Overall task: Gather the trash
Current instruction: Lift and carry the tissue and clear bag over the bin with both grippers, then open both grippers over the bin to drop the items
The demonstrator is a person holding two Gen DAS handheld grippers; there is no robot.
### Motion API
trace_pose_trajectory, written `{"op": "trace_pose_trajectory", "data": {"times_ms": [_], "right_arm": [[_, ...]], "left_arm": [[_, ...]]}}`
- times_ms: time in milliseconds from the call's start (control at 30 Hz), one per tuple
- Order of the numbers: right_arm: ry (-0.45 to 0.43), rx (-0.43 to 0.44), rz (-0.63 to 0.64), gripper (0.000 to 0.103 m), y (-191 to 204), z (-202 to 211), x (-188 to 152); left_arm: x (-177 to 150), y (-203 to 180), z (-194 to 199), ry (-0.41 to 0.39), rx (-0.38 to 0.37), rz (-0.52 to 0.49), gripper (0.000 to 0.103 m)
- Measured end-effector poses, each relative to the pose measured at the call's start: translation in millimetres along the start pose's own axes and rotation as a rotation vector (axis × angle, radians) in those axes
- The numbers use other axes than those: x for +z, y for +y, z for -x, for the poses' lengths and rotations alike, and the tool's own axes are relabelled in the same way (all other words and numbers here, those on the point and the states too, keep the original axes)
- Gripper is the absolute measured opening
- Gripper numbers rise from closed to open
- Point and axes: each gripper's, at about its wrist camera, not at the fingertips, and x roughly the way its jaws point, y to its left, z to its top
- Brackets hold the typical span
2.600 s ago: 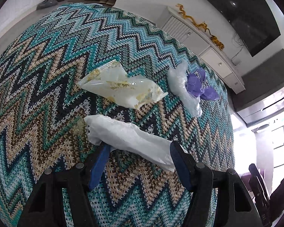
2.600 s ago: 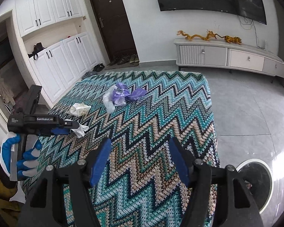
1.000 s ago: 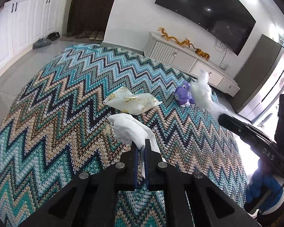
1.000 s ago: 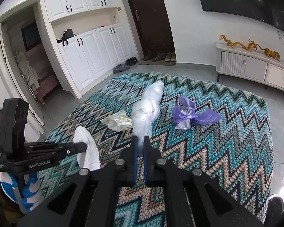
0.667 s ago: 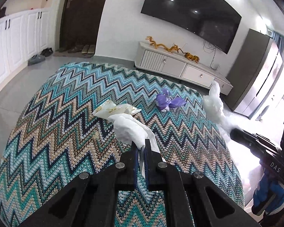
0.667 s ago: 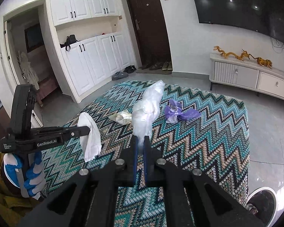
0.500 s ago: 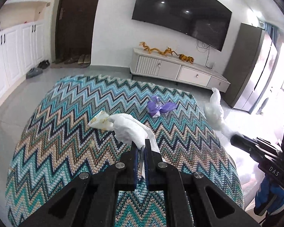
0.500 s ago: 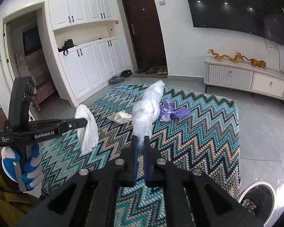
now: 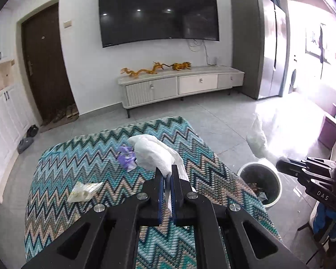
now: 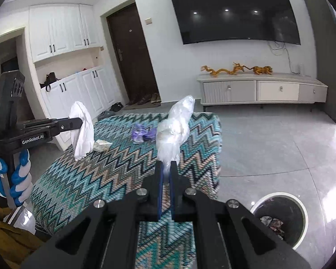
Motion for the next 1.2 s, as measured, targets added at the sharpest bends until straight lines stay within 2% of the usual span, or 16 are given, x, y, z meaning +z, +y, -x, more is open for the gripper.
{"op": "trace_pose_trajectory", "data": {"times_ms": [200, 433, 600, 800, 833, 867, 900, 933, 967, 1033, 1200], "right_arm": [[-0.011, -0.123, -0.133, 0.005, -80.5, 19.1, -28.1], [0.047, -0.234, -0.282, 0.005, -168.1, 13.6, -67.8], [0.102, -0.279, -0.382, 0.005, -218.4, -7.5, -97.3], [0.163, -0.329, -0.482, 0.008, -263.4, -34.8, -135.7], [0.179, -0.344, -0.494, 0.009, -270.7, -40.0, -143.4], [0.196, -0.357, -0.508, 0.013, -275.2, -44.9, -149.7], [0.214, -0.371, -0.525, 0.019, -280.3, -49.2, -156.1], [0.233, -0.39, -0.537, 0.037, -284.7, -52.6, -163.2], [0.241, -0.4, -0.542, 0.048, -284.7, -57.2, -164.6], [0.242, -0.402, -0.556, 0.049, -285.8, -55.7, -171.1], [0.226, -0.43, -0.568, 0.05, -281.1, -38.8, -176.9]], "left_arm": [[28.1, -85.7, -52.4, 0.074, -0.152, -0.112, 0.006], [44.1, -182.7, -129.4, 0.2, -0.307, -0.199, 0.006], [42.7, -239.1, -182.4, 0.305, -0.383, -0.217, 0.006], [30.2, -277.0, -230.2, 0.378, -0.408, -0.218, 0.007], [27.8, -281.2, -236.6, 0.389, -0.403, -0.213, 0.013], [25.8, -282.9, -242.0, 0.398, -0.407, -0.209, 0.023], [23.7, -283.6, -245.9, 0.405, -0.414, -0.205, 0.029], [23.0, -282.4, -248.1, 0.404, -0.417, -0.199, 0.037], [22.3, -282.2, -249.0, 0.401, -0.419, -0.194, 0.044], [22.6, -281.3, -248.3, 0.39, -0.423, -0.189, 0.058], [25.6, -276.3, -236.1, 0.35, -0.403, -0.209, 0.06]]}}
